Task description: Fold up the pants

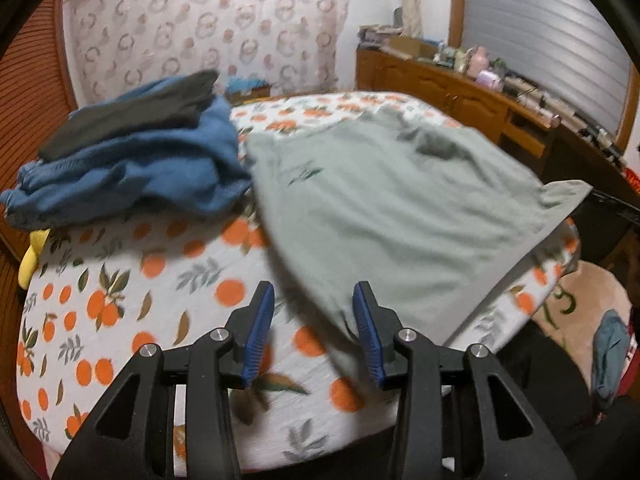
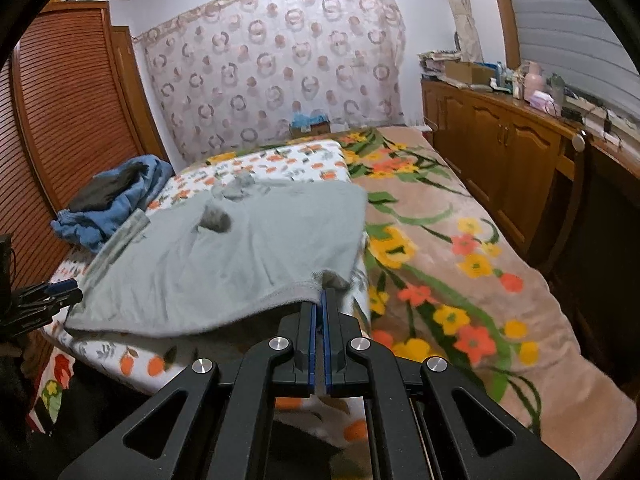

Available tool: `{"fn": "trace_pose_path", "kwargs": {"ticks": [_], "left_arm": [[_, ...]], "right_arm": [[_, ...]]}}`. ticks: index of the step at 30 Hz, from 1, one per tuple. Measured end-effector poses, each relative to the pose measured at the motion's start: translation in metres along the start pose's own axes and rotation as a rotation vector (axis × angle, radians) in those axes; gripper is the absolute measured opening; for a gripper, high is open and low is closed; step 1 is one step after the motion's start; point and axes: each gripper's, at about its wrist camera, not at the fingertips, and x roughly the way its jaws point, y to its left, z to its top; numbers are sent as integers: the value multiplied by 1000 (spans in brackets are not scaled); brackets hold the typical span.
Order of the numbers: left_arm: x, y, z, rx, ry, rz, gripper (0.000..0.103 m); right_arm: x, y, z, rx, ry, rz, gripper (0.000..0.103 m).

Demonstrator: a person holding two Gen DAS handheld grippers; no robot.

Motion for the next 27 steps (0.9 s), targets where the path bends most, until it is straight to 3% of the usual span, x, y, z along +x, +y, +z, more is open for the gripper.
{"fn": "trace_pose_path", "kwargs": {"ticks": [5, 11, 14, 19, 23, 27], "left_arm": [[4, 6, -9, 8, 35, 29, 42], [-4, 10, -8, -8, 12, 23, 42], [-12, 14, 2, -22, -27, 14, 42], [-15, 19, 24, -37, -93, -8, 49], [-5, 19, 41, -41, -108, -8, 54], [8, 21, 55, -53, -103, 9, 54]], "right_arm": [[1, -11, -14, 14, 68, 11, 2], [-6, -9, -21, -38, 132, 5, 7], [-19, -13, -17, -38, 130, 0, 10], [-32, -16, -5, -59, 72, -20, 24], [-8, -17, 19, -70, 44, -10, 37], [41, -21, 51, -72, 41, 16, 40]]}}
